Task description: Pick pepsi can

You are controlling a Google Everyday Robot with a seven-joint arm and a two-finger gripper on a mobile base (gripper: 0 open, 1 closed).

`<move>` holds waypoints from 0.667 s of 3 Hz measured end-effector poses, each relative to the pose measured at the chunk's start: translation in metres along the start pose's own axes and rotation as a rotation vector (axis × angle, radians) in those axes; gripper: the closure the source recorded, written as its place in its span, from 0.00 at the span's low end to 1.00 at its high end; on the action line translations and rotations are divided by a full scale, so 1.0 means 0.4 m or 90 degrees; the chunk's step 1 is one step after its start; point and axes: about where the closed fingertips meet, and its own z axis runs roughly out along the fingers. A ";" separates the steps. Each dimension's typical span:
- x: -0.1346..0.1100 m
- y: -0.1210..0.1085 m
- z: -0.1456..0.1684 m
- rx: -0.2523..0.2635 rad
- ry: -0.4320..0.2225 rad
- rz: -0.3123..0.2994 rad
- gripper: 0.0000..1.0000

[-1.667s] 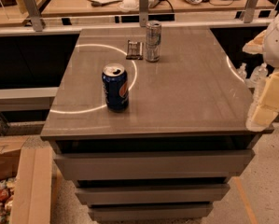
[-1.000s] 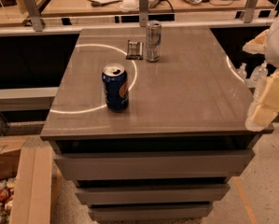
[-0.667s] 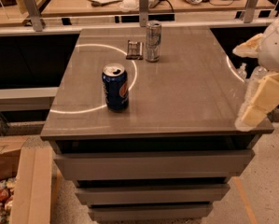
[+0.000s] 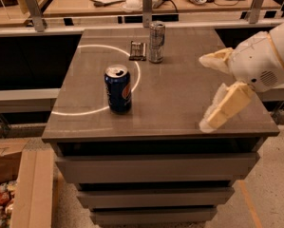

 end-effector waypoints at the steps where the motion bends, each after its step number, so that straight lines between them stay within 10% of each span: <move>1: -0.064 -0.007 0.072 -0.018 -0.105 -0.014 0.00; 2: -0.099 -0.018 0.143 -0.015 -0.182 -0.005 0.00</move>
Offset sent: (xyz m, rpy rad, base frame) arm 0.0451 0.0925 -0.0313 0.4341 -0.0734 0.0260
